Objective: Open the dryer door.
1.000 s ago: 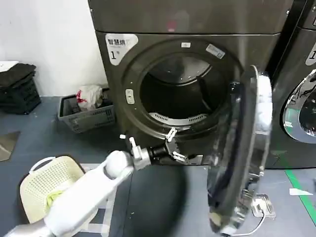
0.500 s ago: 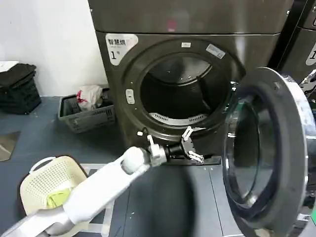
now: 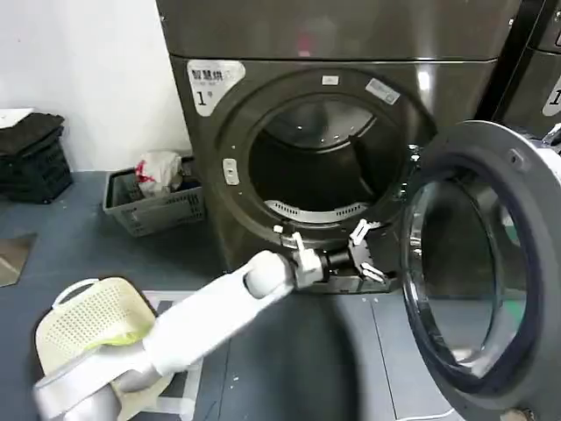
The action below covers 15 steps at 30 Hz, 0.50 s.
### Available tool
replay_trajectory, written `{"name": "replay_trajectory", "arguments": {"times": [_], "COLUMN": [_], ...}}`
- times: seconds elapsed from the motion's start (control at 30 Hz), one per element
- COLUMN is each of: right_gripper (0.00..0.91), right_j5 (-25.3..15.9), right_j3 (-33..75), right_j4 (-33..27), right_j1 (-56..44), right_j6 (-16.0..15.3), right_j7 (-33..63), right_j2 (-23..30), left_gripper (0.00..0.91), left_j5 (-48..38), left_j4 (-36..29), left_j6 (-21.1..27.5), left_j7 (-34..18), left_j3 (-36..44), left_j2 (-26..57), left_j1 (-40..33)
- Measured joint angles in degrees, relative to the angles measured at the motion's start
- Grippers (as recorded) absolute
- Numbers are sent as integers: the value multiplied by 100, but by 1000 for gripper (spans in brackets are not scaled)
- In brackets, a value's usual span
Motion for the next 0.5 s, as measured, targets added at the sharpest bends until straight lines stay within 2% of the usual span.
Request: {"name": "replay_trajectory", "arguments": {"times": [0.5], "right_gripper": [907], "right_j5": [11], "right_j3": [421], "right_j4": [-159], "right_j1": [94], "right_j6": [-23], "right_j7": [-6], "right_j2": [-3], "left_gripper": [907], "left_j5": [54], "left_j4": [658], "left_j6": [-72], "left_j7": [-25], "left_j3": [409], "left_j2": [-827], "left_j1": [-532]}}
